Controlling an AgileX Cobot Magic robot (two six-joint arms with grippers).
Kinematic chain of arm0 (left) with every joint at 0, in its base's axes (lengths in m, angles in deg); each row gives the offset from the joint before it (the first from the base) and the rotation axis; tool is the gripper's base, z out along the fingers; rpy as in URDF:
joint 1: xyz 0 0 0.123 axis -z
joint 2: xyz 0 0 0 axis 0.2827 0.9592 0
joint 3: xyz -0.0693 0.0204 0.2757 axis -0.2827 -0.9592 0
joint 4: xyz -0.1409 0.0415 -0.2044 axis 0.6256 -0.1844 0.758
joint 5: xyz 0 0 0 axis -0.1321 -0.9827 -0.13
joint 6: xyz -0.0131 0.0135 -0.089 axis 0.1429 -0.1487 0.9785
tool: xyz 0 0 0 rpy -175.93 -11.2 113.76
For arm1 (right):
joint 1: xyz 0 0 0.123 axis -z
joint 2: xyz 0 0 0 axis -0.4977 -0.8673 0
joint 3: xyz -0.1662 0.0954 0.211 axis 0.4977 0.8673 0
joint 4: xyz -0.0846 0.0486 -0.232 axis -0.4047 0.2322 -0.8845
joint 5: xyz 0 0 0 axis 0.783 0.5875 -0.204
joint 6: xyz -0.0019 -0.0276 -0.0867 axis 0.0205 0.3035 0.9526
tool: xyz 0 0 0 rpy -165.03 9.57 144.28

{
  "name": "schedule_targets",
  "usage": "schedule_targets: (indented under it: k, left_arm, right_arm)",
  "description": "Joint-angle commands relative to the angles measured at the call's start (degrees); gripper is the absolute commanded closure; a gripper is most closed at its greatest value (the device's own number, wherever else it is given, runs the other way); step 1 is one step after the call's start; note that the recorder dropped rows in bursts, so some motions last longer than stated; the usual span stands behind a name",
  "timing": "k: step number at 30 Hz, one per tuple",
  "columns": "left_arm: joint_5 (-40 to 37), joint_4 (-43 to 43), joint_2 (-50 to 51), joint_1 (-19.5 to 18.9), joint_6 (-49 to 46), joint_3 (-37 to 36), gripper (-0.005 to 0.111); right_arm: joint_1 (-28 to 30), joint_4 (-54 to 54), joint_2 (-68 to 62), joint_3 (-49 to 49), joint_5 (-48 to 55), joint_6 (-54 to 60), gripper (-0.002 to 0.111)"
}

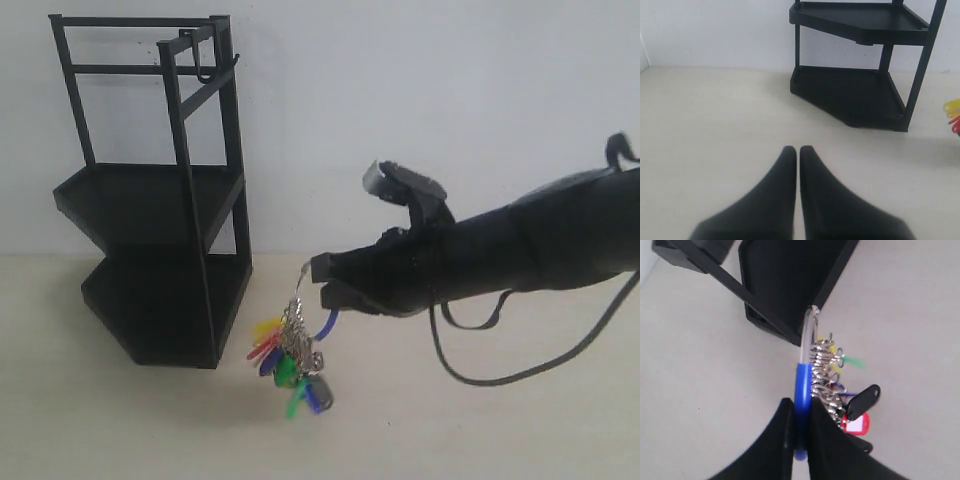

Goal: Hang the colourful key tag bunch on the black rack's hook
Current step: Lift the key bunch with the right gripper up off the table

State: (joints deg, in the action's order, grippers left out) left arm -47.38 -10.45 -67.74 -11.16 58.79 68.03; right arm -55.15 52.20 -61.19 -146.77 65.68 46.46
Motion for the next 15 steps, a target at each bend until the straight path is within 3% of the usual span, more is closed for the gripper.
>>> schedule_targets:
  k: [1, 4, 8, 11, 12, 15]
  left_arm:
    - [0.2, 0.0, 0.2, -0.1, 0.0, 0.1, 0.102]
    - [0.2, 0.0, 0.2, -0.1, 0.0, 0.1, 0.102]
    - [0.2, 0.0, 0.2, -0.1, 0.0, 0.1, 0.102]
    - [0.2, 0.0, 0.2, -0.1, 0.0, 0.1, 0.102]
    - [0.2, 0.0, 0.2, -0.1, 0.0, 0.1, 0.102]
    - [0.2, 0.0, 0.2, -0.1, 0.0, 0.1, 0.102]
  right_arm:
    - [0.2, -10.9, 8.6, -0.3, -4.5, -5.0, 0.108]
    - [0.1, -14.2, 12.5, -0.5, -5.8, -11.3, 0.108]
    - [-0.5, -21.4, 15.6, -2.0, 3.4, -4.4, 0.108]
    - [0.7, -32.6, 18.2, -1.4, -7.2, -28.6, 0.109]
    - [0.8, -34.3, 18.5, -1.4, -8.7, -31.9, 0.109]
    - [-1.5, -36.0, 18.6, -2.4, -2.4, -20.1, 0.109]
